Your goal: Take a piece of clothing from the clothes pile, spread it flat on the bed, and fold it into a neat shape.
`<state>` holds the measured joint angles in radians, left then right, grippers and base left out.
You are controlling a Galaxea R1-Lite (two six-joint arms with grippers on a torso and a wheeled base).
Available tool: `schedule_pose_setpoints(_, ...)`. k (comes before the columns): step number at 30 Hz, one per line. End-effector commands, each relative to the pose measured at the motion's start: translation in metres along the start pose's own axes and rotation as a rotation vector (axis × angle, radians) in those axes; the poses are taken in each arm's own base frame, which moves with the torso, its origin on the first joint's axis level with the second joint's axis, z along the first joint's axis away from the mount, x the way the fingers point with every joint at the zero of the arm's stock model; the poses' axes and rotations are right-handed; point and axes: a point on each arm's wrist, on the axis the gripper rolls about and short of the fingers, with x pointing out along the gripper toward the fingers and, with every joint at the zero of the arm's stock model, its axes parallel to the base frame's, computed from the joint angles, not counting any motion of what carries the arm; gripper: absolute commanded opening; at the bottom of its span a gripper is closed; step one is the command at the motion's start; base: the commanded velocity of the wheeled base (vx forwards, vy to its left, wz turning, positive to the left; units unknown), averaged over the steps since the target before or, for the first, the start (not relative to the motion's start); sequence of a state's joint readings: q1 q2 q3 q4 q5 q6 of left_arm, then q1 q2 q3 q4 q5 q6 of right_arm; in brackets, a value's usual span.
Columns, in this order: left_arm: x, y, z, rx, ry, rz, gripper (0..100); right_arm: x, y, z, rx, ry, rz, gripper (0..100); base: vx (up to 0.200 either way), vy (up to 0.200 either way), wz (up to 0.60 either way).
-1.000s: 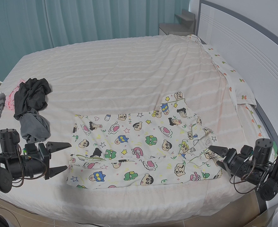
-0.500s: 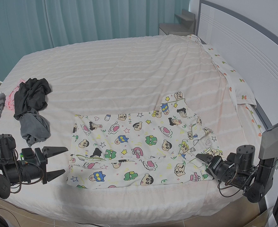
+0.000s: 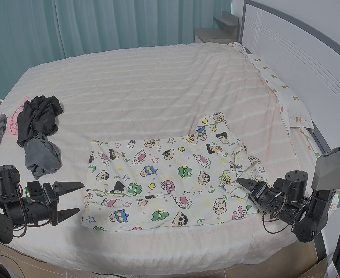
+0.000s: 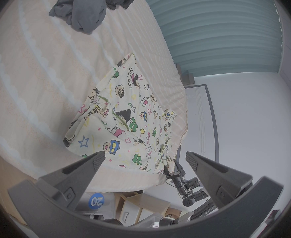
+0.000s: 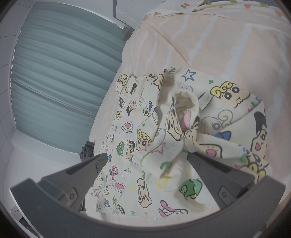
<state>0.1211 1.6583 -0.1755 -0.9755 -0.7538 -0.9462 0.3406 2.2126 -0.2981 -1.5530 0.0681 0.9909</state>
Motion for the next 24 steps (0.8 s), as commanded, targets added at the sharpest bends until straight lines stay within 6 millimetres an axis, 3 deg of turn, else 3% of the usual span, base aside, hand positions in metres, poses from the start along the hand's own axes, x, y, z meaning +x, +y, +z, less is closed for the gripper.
schedule_pose_setpoints(1, 0.002, 0.006, -0.001, -0.002, 0.011, 0.019, 100, -0.006, 0.005, 0.003, -0.005, -0.015, 0.021, 100, 0.0, 0.0, 0.0)
schedule_pose_setpoints(11, 0.003, 0.006, -0.001, -0.004, 0.013, 0.022, 100, -0.033, 0.016, 0.007, -0.009, -0.025, 0.045, 100, 0.0, 0.0, 0.0)
schedule_pose_setpoints(24, 0.003, 0.007, -0.001, -0.005, 0.014, 0.023, 100, -0.015, 0.004, 0.001, -0.005, 0.002, 0.01, 100, 0.0, 0.0, 0.0)
